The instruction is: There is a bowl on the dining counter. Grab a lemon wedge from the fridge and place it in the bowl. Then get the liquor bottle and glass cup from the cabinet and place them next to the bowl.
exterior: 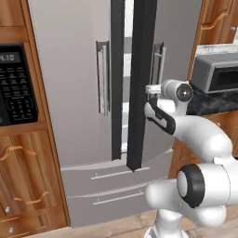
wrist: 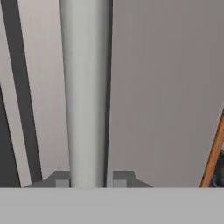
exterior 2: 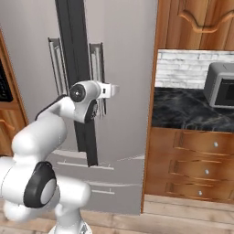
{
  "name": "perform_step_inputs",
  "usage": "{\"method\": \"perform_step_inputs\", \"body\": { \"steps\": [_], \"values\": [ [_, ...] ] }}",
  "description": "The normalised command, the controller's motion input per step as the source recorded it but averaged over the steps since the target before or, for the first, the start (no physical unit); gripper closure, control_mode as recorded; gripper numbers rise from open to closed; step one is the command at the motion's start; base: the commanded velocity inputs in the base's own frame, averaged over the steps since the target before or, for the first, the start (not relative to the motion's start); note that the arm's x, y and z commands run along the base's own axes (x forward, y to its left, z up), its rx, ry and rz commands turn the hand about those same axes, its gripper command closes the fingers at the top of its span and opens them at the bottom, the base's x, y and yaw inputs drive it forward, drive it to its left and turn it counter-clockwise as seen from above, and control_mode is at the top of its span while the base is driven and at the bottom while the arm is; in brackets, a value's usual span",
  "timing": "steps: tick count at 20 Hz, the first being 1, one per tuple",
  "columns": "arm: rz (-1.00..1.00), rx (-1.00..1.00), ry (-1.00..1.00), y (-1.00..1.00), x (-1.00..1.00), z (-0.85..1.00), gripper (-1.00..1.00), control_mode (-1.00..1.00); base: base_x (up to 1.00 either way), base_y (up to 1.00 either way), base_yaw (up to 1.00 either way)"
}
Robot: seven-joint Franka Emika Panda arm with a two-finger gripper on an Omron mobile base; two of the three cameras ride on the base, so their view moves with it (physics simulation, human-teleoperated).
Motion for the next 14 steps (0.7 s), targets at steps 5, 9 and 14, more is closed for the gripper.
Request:
{"method": "perform_step_inputs", "body": {
  "steps": [5, 9, 14],
  "values": [
    [-0.01, 0.01, 0.0, -0.98, -1.0, 0.09, 1.0, -1.0, 0.0, 0.0, 0.0],
    [0.0, 0.09, 0.0, -0.86, -1.0, 0.16, 1.0, -1.0, 0.0, 0.0, 0.0],
    [0.0, 0.04, 0.01, -0.15, -1.0, 0.38, -1.0, -1.0, 0.0, 0.0, 0.0]
  ]
}}
